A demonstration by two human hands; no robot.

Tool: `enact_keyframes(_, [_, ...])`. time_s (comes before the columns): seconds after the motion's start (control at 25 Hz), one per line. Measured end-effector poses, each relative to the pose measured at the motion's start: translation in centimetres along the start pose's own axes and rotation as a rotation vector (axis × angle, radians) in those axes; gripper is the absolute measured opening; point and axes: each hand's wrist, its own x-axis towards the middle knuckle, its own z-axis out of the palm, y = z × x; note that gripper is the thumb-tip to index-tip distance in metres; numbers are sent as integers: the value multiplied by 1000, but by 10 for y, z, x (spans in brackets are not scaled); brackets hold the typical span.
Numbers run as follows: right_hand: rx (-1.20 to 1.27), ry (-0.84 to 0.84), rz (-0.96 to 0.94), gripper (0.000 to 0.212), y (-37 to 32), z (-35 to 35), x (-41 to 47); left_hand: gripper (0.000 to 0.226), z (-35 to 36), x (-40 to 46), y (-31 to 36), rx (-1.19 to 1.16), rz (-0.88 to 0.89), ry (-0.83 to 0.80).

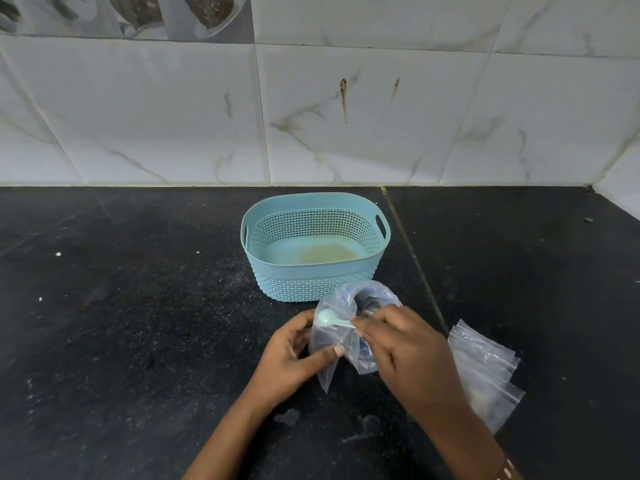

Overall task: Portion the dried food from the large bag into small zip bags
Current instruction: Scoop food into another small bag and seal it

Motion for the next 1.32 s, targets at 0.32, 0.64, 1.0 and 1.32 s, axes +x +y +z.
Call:
enact_keyframes(0.32, [353, 150, 253, 23, 9, -7, 2, 34, 1, -2, 7, -22, -68, 50])
enact_keyframes(0.64, [-72, -136, 312, 13, 32, 19, -11, 30, 6, -4, 14, -251, -204, 34])
enact_keyframes(1.0, [-109, -228, 271, 23, 29, 28, -10, 28, 11, -1, 14, -321, -225, 24])
enact_keyframes(1.32, [156, -298, 567, 18, 19, 28, -7, 26, 19, 4, 7, -379, -194, 25])
